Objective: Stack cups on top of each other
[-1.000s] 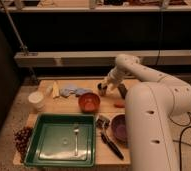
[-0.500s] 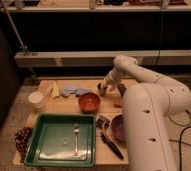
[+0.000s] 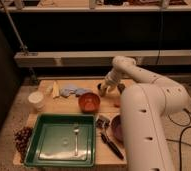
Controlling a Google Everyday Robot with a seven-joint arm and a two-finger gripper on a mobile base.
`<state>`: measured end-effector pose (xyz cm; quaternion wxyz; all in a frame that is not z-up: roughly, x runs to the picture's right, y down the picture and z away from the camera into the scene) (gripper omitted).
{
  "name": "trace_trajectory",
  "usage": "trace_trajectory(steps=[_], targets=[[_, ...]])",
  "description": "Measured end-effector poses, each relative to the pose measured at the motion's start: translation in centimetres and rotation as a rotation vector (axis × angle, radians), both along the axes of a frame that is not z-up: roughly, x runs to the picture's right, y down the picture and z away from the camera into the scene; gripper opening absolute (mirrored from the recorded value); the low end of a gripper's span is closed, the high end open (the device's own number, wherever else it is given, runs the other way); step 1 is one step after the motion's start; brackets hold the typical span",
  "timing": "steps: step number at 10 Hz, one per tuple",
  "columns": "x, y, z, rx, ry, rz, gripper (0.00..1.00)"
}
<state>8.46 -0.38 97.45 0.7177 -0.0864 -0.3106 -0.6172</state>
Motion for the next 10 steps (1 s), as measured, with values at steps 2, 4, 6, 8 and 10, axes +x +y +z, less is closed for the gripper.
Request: trace_trajectory(steps=[2,4,6,8,10], targets=[[0.0,0.2,0.0,-0.010,0.005,0.000,0.09],[0.1,-0.6,-0.9,-0.013,-0.001,0.007,0.00],[0.7,-2.5,-2.9,0.001,-0.006,0.007,0.00],[2.5,-5.4,-6.7,0.025,0.004,0.004,0.00],[5.9,-7.3,-11.4,0.025,0.034,-0.006,0.00]])
